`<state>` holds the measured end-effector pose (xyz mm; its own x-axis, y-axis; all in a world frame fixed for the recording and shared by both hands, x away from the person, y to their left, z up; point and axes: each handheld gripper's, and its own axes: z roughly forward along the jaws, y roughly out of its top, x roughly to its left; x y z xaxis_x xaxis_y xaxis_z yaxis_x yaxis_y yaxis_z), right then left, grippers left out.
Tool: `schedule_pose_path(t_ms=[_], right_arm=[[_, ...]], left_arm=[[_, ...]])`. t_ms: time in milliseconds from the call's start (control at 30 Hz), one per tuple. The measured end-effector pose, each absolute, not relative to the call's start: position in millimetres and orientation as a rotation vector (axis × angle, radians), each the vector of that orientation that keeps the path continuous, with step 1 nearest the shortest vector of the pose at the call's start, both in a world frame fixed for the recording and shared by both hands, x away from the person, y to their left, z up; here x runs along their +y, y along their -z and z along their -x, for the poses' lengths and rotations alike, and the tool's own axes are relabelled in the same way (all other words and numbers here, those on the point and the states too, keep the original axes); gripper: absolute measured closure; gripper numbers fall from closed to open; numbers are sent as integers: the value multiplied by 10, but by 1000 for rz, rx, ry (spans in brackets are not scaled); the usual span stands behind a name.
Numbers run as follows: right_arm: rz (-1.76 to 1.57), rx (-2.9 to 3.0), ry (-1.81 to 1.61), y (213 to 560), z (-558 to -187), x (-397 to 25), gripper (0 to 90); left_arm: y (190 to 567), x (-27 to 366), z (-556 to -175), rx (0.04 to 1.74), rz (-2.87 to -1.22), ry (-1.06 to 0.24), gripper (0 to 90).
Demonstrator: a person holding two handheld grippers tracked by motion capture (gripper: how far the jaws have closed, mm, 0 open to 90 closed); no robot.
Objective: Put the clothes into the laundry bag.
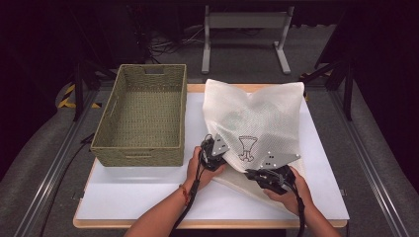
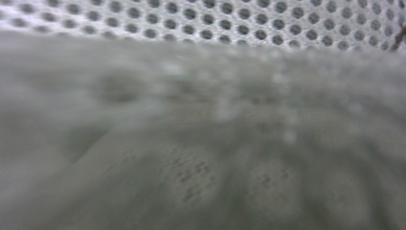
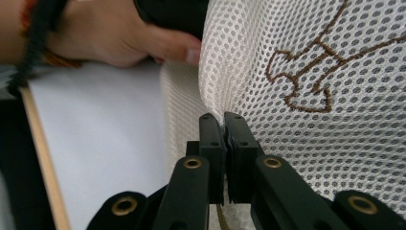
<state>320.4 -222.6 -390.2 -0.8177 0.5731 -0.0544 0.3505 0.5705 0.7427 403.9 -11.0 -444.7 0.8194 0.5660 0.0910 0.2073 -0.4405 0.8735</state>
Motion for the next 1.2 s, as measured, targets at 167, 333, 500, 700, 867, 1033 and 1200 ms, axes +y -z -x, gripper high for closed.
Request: schedule_pose_path(t_ms=[167, 333, 500, 700, 867, 1033, 1200], right_arm=[[-797, 2526, -1050, 3964, -3241, -2223, 861], [-820, 2532, -972, 4014, -3274, -2198, 861], [-849, 2500, -939, 4049, -3323, -2224, 861], [-859, 2478, -920, 4052, -3340, -2264, 861], [-846, 2480, -946, 4030, -3330, -2286, 861], [-790, 2512, -998, 3968, -3268, -2273, 860], [-764, 2518, -1004, 3935, -3235, -2260, 856]], left_arm=[[4407, 58, -3899, 514, -2046, -443, 712], [4398, 266, -3769, 560, -2096, -425, 541], [4484, 296, -3804, 634, -2191, -404, 479], [4508, 300, -3821, 614, -2272, -385, 879], [4458, 401, -3740, 565, -2293, -372, 899], [4368, 637, -3511, 512, -2315, -384, 899], [4346, 756, -3438, 581, -2259, -434, 799]])
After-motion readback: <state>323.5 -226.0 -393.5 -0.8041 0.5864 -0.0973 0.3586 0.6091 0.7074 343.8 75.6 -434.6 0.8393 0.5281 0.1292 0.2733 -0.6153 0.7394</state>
